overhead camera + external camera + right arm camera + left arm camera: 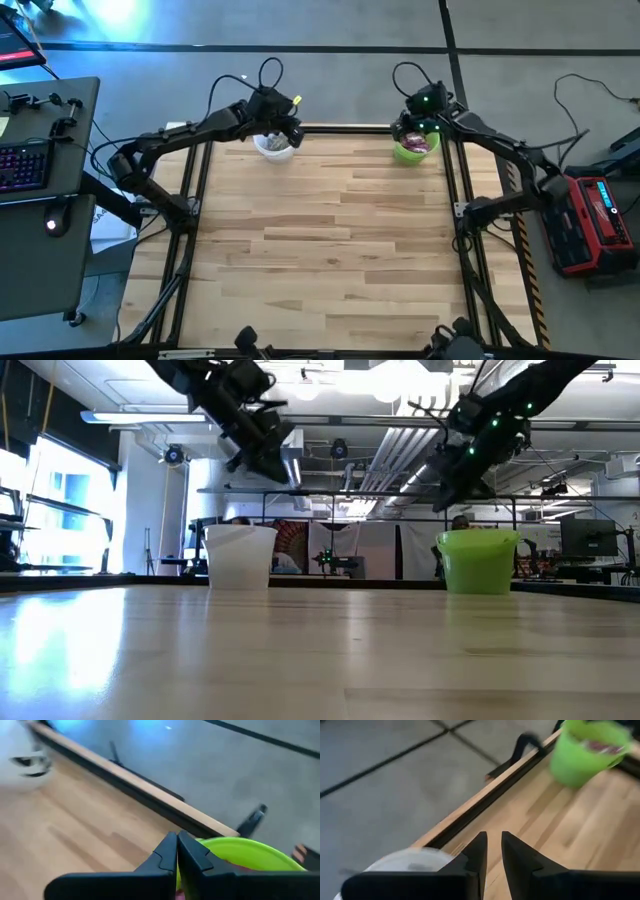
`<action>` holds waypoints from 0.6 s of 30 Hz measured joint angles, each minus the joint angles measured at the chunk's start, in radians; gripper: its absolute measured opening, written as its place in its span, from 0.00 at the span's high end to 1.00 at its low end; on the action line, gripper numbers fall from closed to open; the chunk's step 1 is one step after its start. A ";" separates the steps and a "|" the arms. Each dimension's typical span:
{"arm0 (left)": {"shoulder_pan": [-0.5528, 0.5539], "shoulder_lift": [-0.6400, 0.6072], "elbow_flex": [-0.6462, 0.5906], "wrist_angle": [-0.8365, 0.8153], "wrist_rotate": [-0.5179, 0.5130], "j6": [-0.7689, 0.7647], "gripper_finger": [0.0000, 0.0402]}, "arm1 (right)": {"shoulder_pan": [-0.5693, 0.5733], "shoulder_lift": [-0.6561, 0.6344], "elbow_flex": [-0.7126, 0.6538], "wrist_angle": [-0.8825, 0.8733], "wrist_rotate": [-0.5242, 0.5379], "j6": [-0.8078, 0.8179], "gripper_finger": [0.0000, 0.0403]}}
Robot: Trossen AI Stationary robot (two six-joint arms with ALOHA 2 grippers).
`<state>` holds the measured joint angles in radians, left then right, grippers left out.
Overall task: Sort candy by brand, put in halloween buckets
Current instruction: Return to Home Position
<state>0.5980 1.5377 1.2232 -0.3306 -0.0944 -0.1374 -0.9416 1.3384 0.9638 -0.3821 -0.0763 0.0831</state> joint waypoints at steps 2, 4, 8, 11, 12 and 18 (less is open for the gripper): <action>-0.025 -0.002 0.000 0.047 0.000 0.002 0.90 | 0.017 -0.018 0.000 0.002 -0.032 -0.025 1.00; -0.043 -0.006 0.000 0.073 0.003 0.003 0.91 | 0.038 -0.034 0.000 0.017 -0.075 -0.043 1.00; -0.087 -0.013 -0.001 0.091 0.003 0.016 0.95 | 0.098 -0.058 0.000 0.082 -0.116 -0.081 1.00; -0.125 -0.027 -0.042 0.188 0.003 -0.001 0.97 | 0.155 -0.070 0.000 0.122 -0.135 -0.091 1.00; -0.136 -0.037 -0.072 0.234 0.003 -0.018 0.98 | 0.175 -0.072 0.000 0.131 -0.137 -0.091 1.00; -0.212 -0.113 -0.279 0.567 0.003 -0.093 1.00 | 0.309 -0.090 0.000 0.172 -0.127 -0.085 1.00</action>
<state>0.3856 1.4245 0.9439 0.2364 -0.0918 -0.2307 -0.6329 1.2482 0.9638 -0.2101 -0.2035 -0.0020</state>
